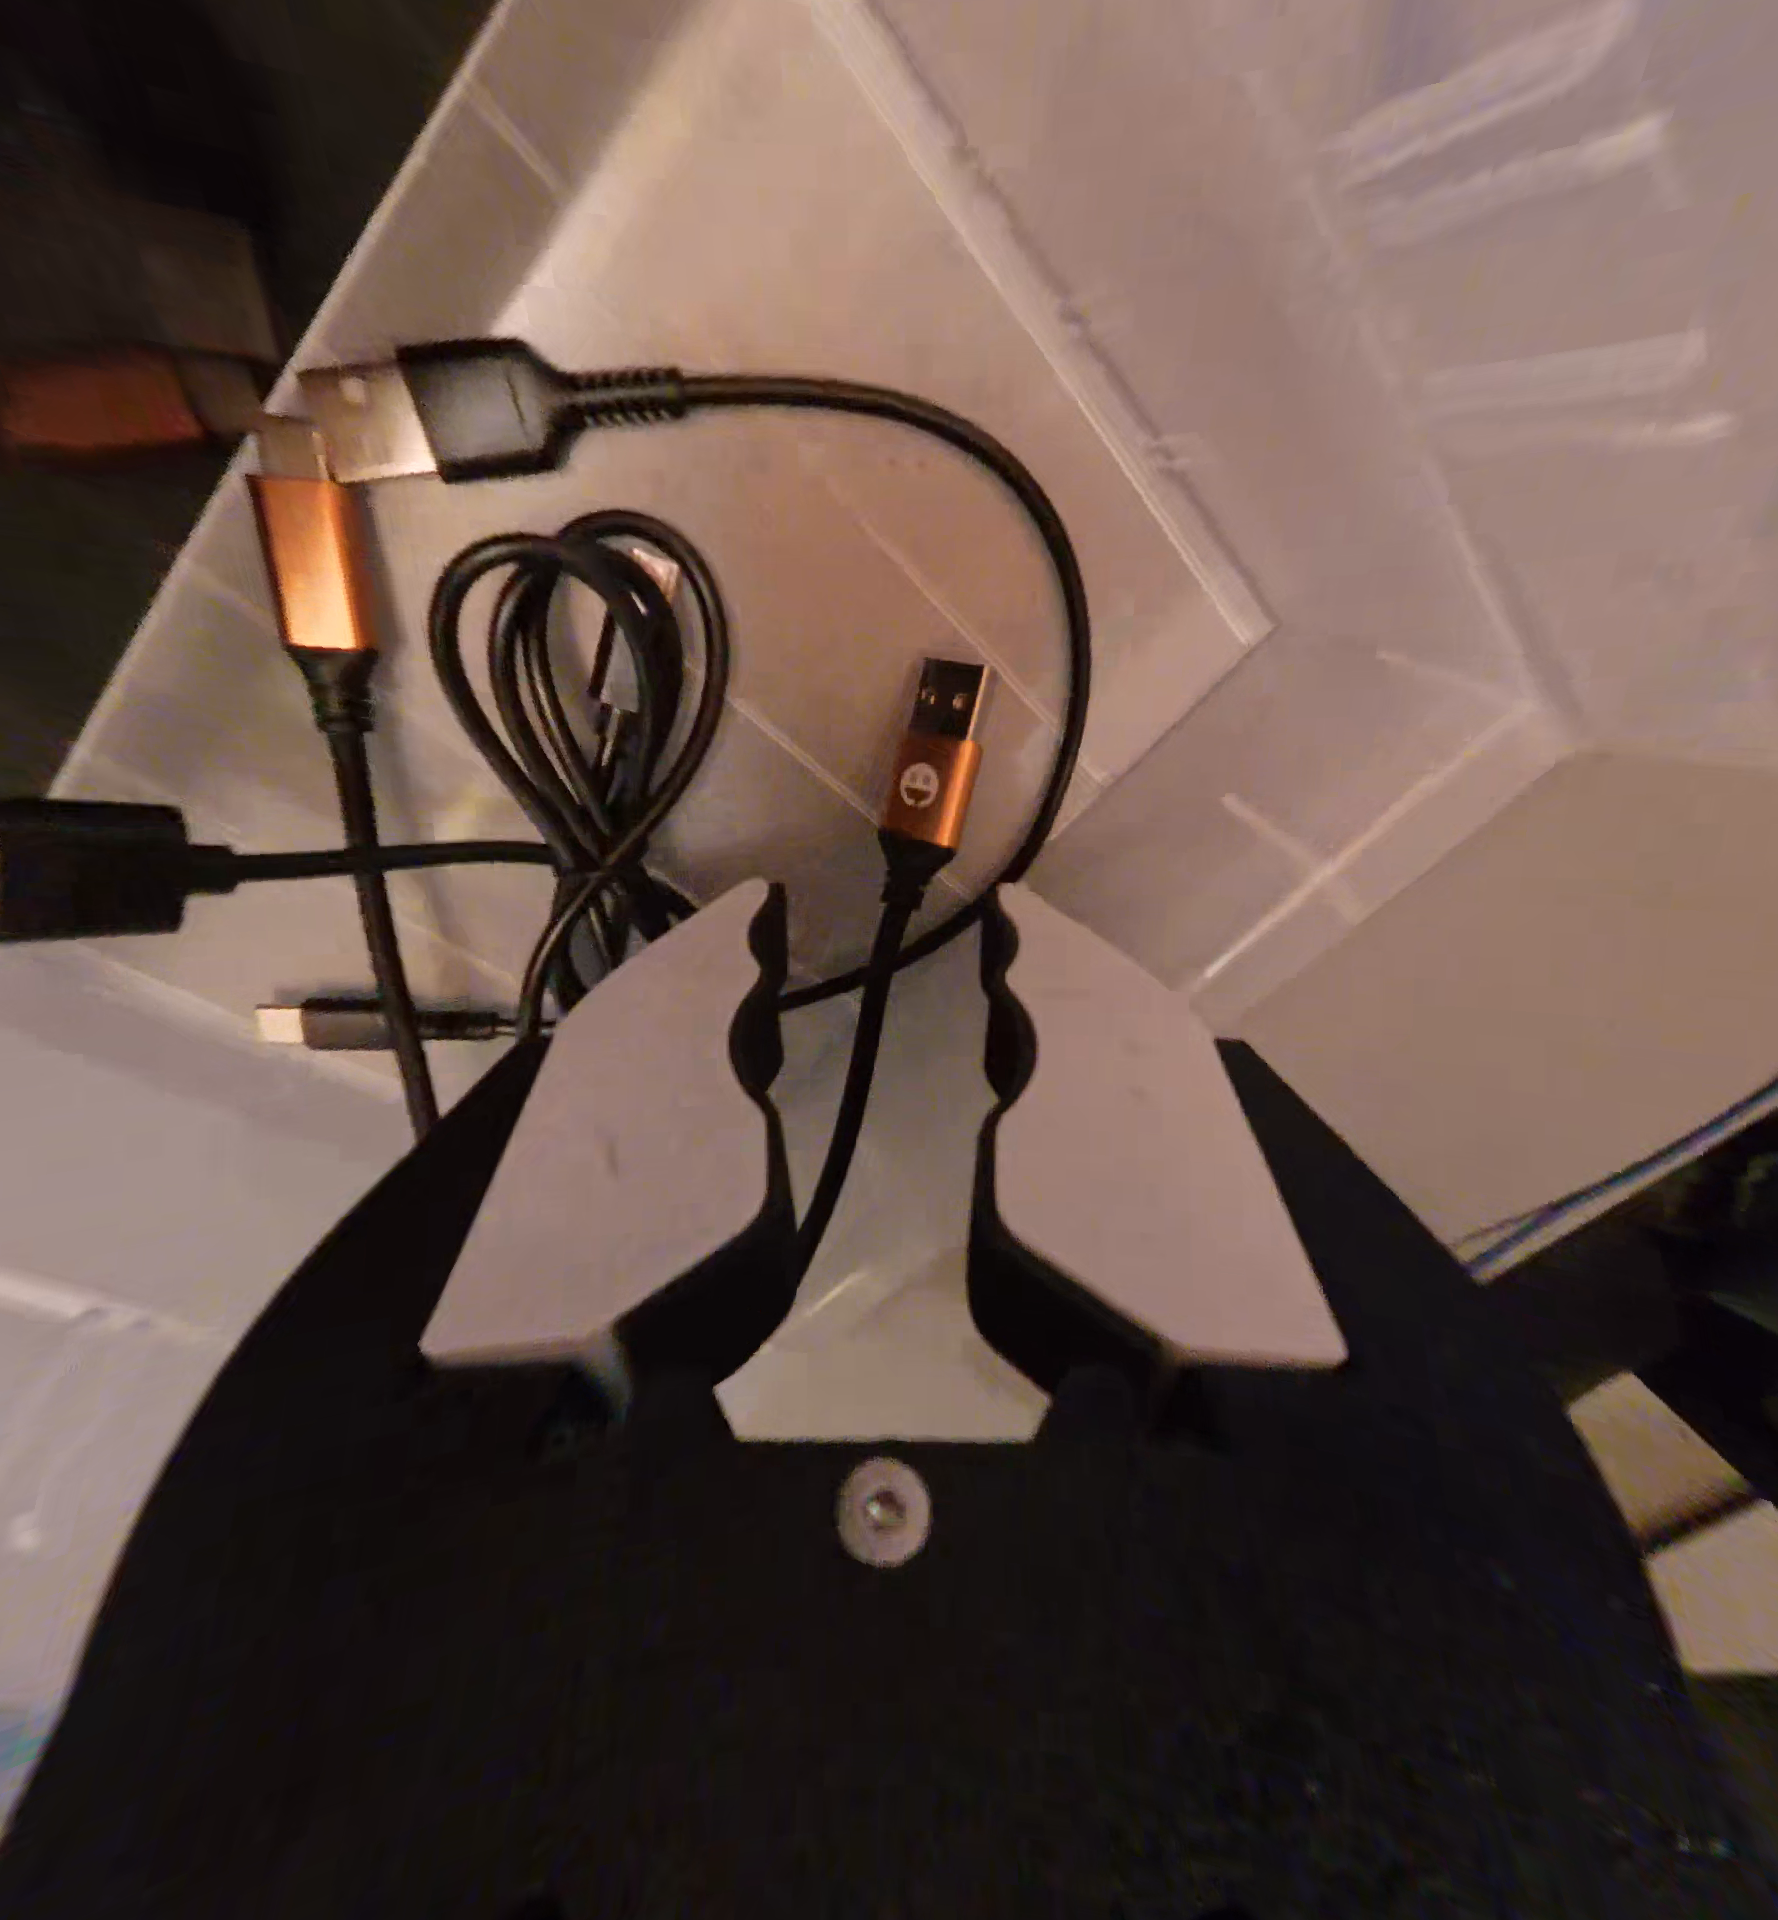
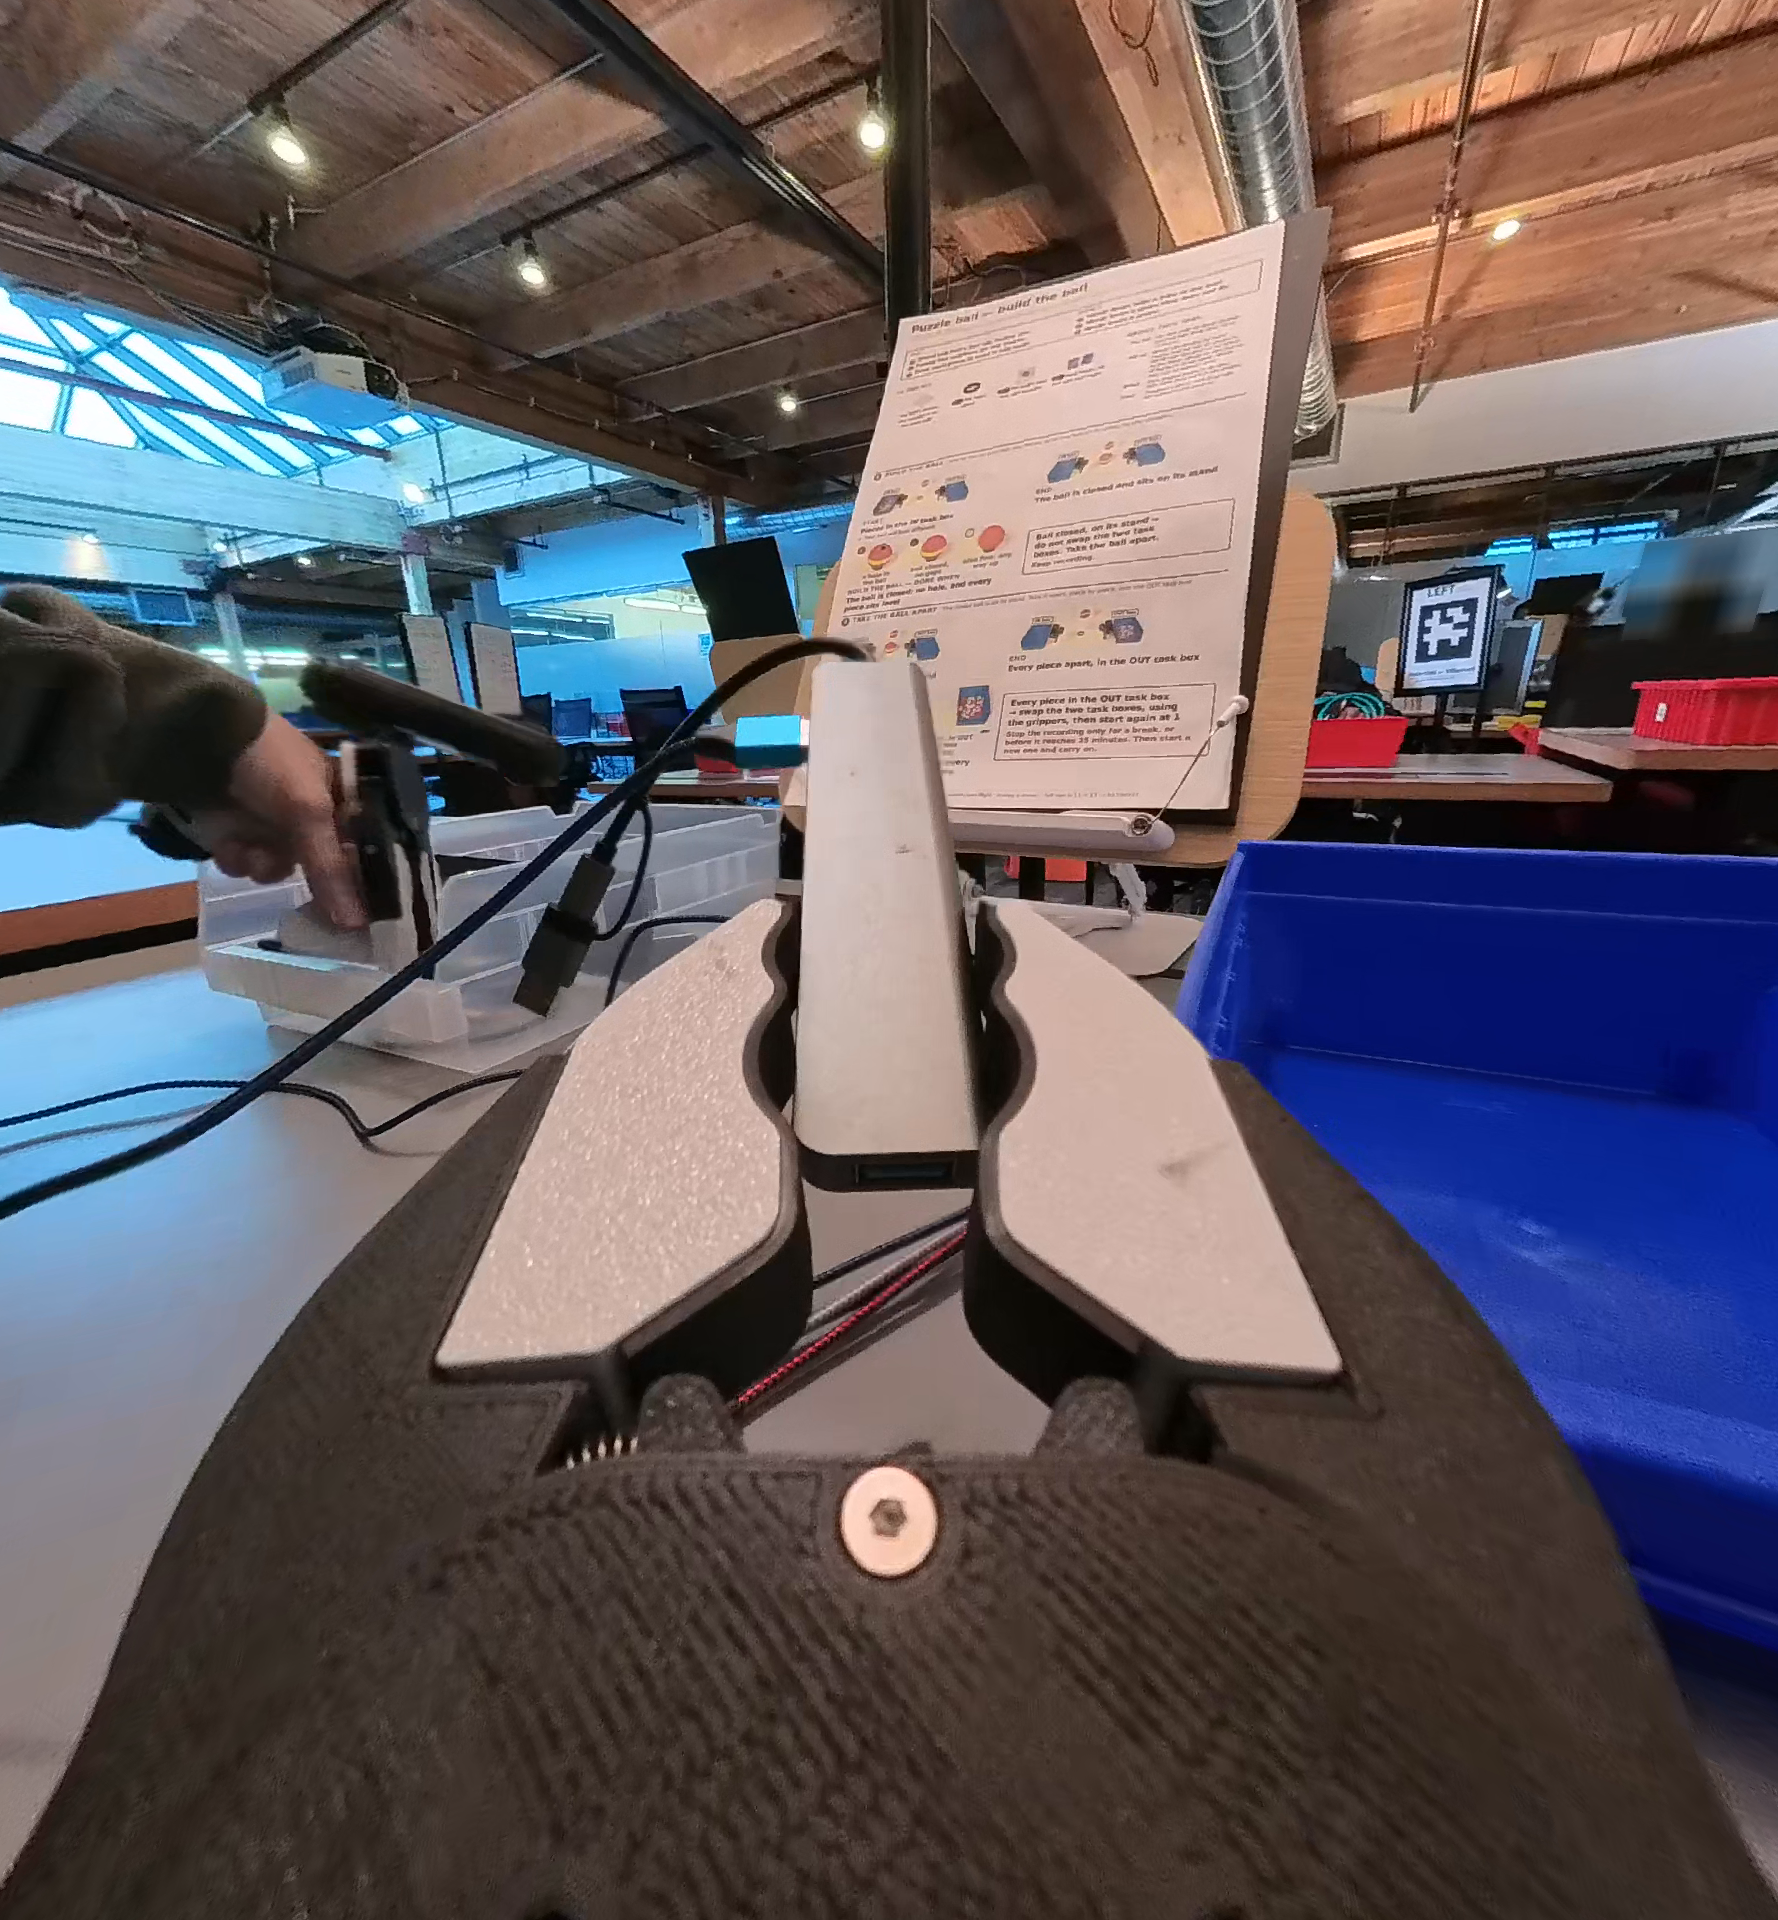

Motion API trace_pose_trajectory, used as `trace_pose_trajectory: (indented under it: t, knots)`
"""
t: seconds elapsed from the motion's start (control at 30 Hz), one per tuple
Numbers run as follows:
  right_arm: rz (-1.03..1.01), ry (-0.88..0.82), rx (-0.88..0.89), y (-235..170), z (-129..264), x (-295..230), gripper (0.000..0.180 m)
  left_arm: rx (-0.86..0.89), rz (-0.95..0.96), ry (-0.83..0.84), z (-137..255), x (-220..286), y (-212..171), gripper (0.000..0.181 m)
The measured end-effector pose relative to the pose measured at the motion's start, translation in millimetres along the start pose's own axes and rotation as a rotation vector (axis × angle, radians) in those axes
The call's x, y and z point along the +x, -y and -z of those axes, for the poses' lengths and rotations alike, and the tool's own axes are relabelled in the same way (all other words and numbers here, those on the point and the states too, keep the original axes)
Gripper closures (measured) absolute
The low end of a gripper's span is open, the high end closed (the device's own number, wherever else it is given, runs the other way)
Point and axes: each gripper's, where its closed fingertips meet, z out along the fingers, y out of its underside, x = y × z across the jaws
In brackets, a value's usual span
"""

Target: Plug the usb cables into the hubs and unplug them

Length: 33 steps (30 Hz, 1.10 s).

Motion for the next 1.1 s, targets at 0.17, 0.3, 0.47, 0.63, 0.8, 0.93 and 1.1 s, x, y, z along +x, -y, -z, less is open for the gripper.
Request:
trace_pose_trajectory:
  t: [0.17,0.3,0.47,0.63,0.8,0.93,1.1]
  knots:
    - [0.013,0.008,-0.006,-1,-2,-2,0.147,-0.056,0.085,-0.114,-5,2,-3,0.175]
    - [0.011,0.009,-0.002,-1,-2,-2,0.147,0.152,0.04,-0.104,21,-1,13,0.175]
    - [-0.003,0.002,0.005,0,-1,0,0.147,0.578,-0.192,-0.031,102,30,33,0.175]
    - [-0.02,-0.006,0.015,1,0,3,0.148,0.905,-0.559,0.099,181,109,25,0.175]
    - [-0.02,-0.011,0.028,4,3,5,0.148,0.98,-0.683,0.211,204,179,12,0.175]
    - [0.011,-0.028,0.032,6,8,9,0.148,0.912,-0.597,0.223,189,220,8,0.175]
    - [0.024,-0.057,0.037,8,13,18,0.148,0.882,-0.51,0.021,161,275,7,0.175]
